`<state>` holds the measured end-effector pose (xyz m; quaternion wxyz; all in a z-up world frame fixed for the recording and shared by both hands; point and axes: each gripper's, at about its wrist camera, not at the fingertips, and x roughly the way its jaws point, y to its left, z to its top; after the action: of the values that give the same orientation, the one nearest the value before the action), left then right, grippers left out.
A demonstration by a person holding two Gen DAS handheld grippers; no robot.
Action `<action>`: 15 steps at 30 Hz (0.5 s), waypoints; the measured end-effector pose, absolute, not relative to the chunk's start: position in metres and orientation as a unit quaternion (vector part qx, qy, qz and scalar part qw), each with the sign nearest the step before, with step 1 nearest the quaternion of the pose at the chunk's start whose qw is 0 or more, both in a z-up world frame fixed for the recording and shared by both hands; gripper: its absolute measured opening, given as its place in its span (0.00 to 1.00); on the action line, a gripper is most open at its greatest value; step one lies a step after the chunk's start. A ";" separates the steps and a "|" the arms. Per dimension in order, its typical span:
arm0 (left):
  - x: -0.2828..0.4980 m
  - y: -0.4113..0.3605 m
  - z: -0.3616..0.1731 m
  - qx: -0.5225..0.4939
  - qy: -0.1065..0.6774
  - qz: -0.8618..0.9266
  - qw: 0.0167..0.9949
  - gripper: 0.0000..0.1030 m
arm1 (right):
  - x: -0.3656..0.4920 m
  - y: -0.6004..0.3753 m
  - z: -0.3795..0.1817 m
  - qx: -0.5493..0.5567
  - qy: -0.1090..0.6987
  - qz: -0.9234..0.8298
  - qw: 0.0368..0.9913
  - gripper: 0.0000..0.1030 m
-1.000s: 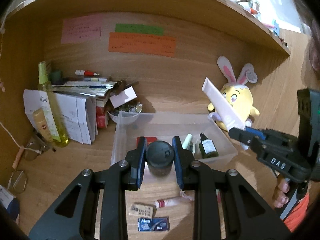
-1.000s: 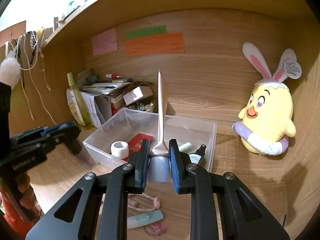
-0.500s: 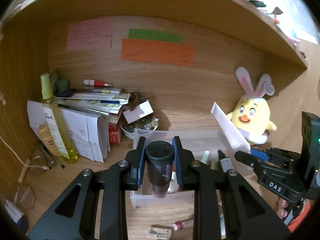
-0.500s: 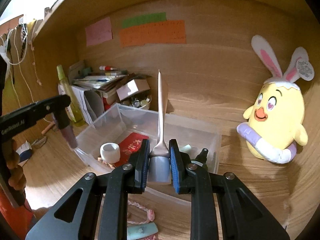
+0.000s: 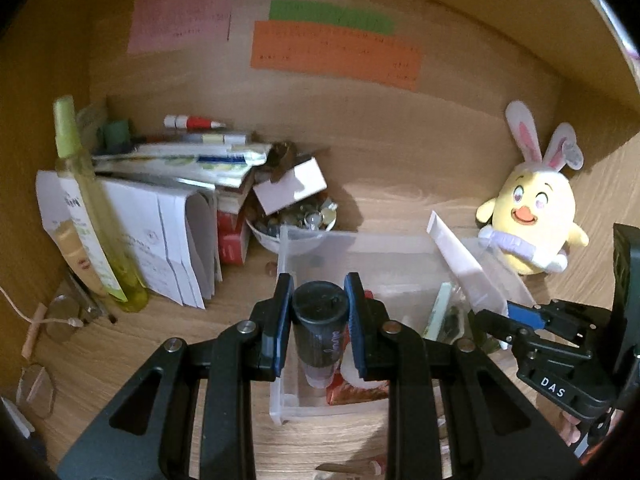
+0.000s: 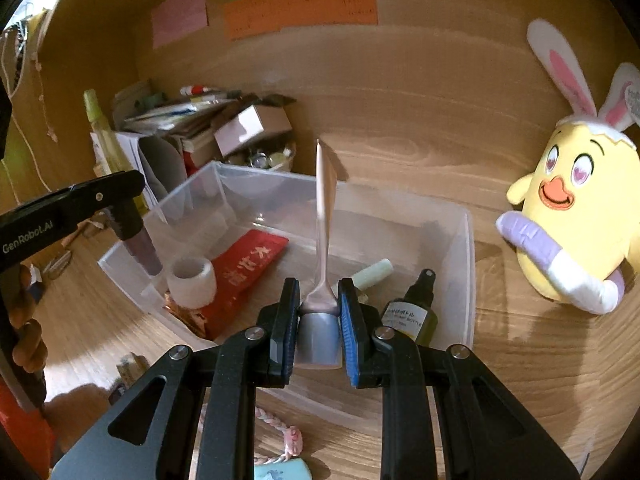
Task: Organize objects
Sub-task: 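Lift the spray bottle and white tube and carry both into the clear box, then open both grippers to release the bottle and tube in the box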
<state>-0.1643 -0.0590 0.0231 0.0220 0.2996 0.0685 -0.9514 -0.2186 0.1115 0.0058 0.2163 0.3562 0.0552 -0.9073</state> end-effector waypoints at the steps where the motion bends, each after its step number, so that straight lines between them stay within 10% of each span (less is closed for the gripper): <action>1: -0.166 -0.059 0.020 0.305 0.068 -0.950 0.021 0.25 | -0.219 0.111 0.004 0.359 0.056 -0.906 0.215 0.17; 15: -0.167 -0.043 0.011 0.322 0.046 -0.946 0.002 0.25 | -0.221 0.111 -0.001 0.384 0.056 -0.898 0.208 0.18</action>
<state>-0.1672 -0.0433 0.0114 0.0018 0.3220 0.0462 -0.9456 -0.2206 0.1105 -0.0008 0.2082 0.3845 0.0562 -0.8976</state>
